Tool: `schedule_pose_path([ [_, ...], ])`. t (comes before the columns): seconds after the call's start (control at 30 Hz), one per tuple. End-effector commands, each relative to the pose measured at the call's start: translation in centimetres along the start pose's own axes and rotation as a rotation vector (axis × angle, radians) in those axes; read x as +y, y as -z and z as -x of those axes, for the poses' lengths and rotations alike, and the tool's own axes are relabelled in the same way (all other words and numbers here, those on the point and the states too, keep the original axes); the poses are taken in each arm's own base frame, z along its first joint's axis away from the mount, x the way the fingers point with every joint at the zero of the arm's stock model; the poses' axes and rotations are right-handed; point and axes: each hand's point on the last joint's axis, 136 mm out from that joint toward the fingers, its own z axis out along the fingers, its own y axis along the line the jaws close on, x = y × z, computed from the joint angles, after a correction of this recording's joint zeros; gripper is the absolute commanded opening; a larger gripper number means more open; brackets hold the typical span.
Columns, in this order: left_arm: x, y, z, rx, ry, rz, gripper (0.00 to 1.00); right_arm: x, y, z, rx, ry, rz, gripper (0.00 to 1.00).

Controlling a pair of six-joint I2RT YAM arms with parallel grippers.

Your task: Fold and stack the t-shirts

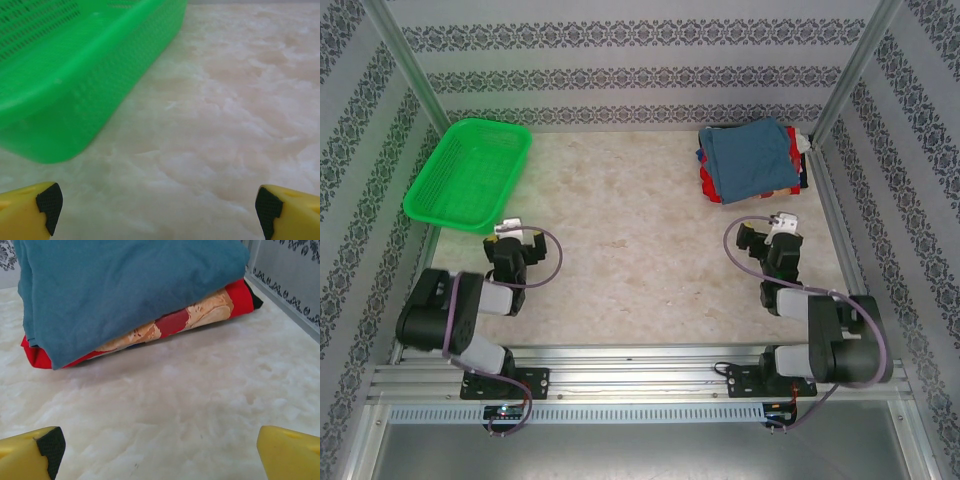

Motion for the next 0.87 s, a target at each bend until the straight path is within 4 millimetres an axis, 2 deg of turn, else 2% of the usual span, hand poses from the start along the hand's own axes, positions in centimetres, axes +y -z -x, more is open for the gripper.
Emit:
schedule_pose_path([
  [0.0,-1.6,-0.7,3.2,-0.076,-0.008,-0.098,1.0,1.6,-1.4,1.8,-0.071,0.067,0.043,0.98],
  [0.1,-1.1,-1.2,3.4,-0.083,0.025,-0.1,1.0,1.4,-2.3,1.4,-0.065,0.076,0.005,0.98],
  [0.17,-0.9,-1.5,3.4,-0.071,0.031,-0.1,1.0,1.6,-2.5,2.1,-0.061,0.084,-0.005,0.98],
  [0.6,-1.0,-1.6,3.3,-0.066,0.028,-0.102,1.0,3.0,-2.7,1.8,-0.04,0.129,0.055,0.98],
  [0.83,-1.0,-1.5,3.4,-0.069,0.029,-0.102,1.0,2.9,-2.6,1.8,-0.04,0.116,0.076,0.98],
])
